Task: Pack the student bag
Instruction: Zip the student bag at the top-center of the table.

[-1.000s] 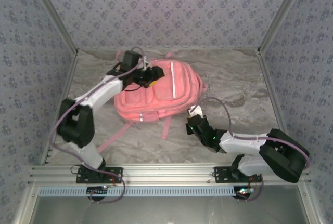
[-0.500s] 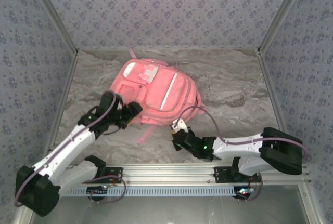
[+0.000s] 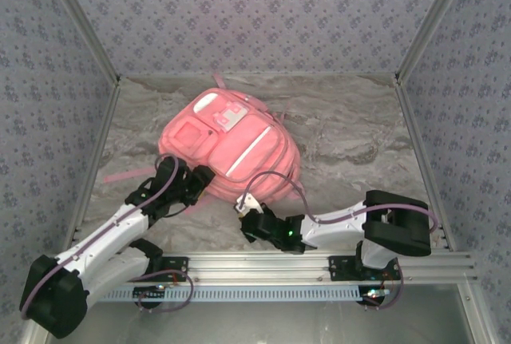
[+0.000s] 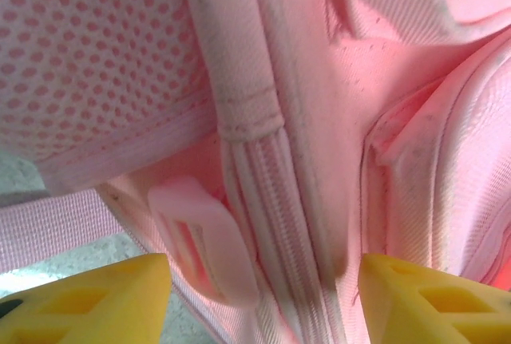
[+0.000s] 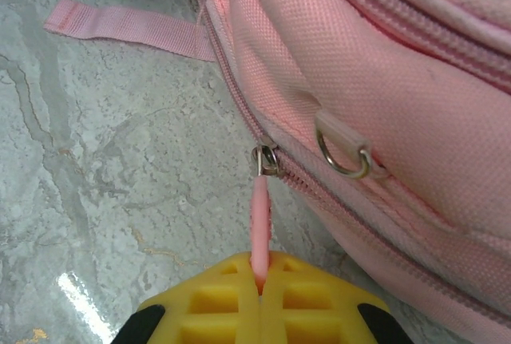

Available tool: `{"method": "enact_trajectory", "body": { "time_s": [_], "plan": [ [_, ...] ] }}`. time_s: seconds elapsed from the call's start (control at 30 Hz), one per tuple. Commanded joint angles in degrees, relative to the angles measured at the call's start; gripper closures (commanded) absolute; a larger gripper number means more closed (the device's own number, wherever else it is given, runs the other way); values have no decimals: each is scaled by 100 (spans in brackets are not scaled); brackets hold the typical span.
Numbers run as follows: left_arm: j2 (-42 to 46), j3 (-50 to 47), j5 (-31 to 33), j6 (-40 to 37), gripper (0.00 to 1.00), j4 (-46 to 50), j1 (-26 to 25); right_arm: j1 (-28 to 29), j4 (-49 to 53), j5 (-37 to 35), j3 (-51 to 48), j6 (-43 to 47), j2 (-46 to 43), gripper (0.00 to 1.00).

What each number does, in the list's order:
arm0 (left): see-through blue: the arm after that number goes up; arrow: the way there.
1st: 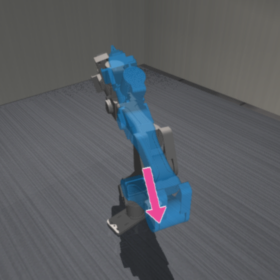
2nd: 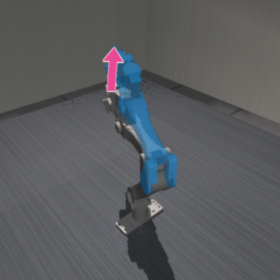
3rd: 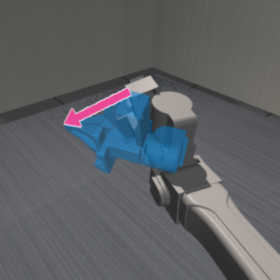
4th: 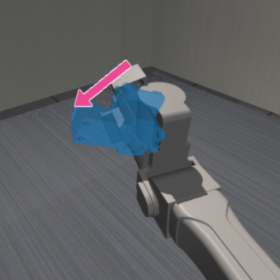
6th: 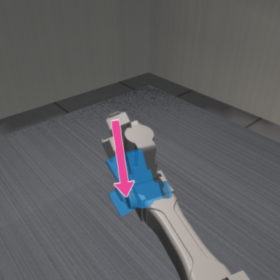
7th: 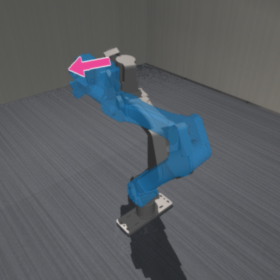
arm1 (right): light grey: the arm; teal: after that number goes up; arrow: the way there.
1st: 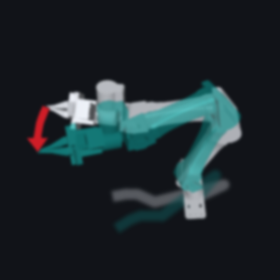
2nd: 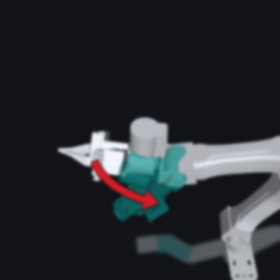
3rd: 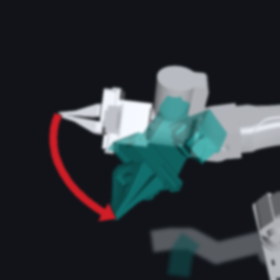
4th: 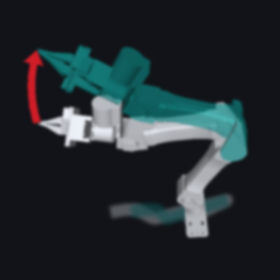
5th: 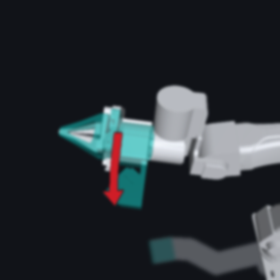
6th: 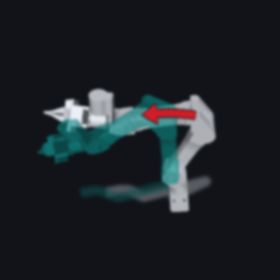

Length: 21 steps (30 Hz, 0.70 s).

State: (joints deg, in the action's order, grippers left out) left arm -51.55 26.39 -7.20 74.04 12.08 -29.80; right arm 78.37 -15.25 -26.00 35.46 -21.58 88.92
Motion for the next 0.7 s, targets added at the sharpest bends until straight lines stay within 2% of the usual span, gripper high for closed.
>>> {"method": "enact_trajectory", "body": {
  "time_s": [0.0, 0.07, 0.2, 0.3, 0.4, 0.67],
  "plan": [
    [-171, -12, 278, 11, 42, -408, -60, 51, -70, -72, 97, 82, 19, 100],
    [-345, 51, 296, -27, 49, -497, -47, 55, -59, -127, 77, 101, 16, 100],
    [-640, 342, 367, -289, 73, -402, -17, 49, 265, -357, 56, 50, -15, 100],
    [-734, 520, 472, -456, 87, -188, 46, 54, 374, -458, -51, 14, -139, 100],
    [-727, 569, 496, -537, 93, -121, 174, 53, 526, -562, -178, -80, -291, 100],
    [-642, 681, 445, -796, 97, 120, 397, -30, 973, -792, -551, -256, -816, 100]
  ]
}}
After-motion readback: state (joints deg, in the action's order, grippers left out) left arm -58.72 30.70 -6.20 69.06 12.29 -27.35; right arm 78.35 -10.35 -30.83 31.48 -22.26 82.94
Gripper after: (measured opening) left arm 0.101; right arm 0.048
